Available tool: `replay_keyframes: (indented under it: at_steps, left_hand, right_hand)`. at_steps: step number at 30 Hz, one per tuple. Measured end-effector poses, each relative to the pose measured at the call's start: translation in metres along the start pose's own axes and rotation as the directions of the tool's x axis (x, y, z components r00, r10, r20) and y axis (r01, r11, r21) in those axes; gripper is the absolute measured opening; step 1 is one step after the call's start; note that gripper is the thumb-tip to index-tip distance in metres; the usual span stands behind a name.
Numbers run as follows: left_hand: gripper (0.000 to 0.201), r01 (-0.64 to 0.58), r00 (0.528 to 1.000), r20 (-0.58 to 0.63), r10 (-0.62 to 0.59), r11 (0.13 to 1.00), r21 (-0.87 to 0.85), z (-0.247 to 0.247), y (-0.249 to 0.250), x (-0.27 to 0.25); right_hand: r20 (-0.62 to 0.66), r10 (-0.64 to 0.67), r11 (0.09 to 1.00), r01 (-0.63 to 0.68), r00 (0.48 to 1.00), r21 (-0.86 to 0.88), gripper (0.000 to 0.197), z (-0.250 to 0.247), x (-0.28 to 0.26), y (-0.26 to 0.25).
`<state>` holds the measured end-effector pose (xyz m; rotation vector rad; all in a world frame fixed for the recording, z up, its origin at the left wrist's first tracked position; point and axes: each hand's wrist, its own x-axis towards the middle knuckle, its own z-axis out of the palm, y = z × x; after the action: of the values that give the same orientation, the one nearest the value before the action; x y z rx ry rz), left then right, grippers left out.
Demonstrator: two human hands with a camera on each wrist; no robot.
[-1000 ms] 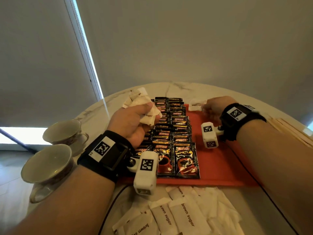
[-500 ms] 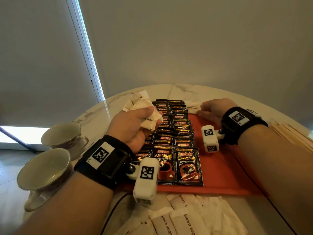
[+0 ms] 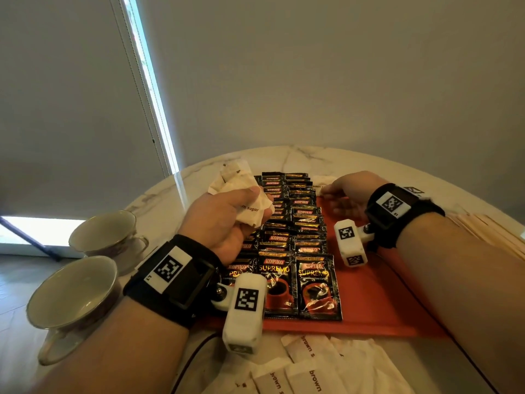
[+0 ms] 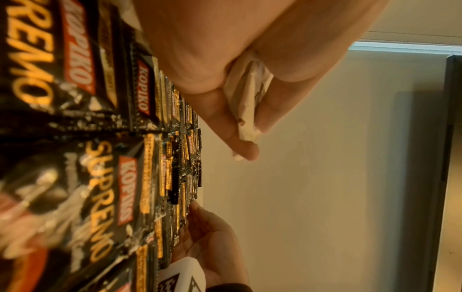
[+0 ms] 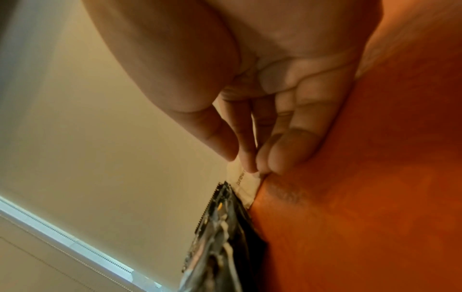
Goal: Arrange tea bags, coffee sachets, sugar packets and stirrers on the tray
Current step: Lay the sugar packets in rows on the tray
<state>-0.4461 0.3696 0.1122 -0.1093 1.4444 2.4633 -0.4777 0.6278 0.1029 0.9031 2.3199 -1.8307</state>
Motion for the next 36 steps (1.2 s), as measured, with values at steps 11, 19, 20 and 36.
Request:
replay_keyframes:
  at_steps: [11,19,20,36]
  left_hand:
    - [0.05,0.042,0.997,0.071,-0.038,0.998,-0.055,0.0,0.0,-0.002]
    - [0.042,0.046,0.989,0.143,-0.046,0.999,0.004,0.004,-0.002,-0.01]
    - [0.039,0.04,0.987,0.156,-0.044,0.999,0.027,0.005,-0.003,-0.011]
    - [0.056,-0.08,0.978,0.198,0.07,0.996,0.041,0.006,-0.001,-0.016]
  right_hand:
    - [-0.057,-0.016,0.997,0.02,0.998,0.071,0.018,0.001,-0.003,0.004]
    - [-0.024,-0.185,0.967,0.186,0.983,0.173,0.019,0.003,-0.046,-0.007]
    - [0.056,-0.229,0.959,0.215,0.972,0.186,0.021,0.006,-0.057,-0.011]
    - [0.265,-0.453,0.884,0.39,0.851,0.257,0.016,0.032,-0.11,-0.02]
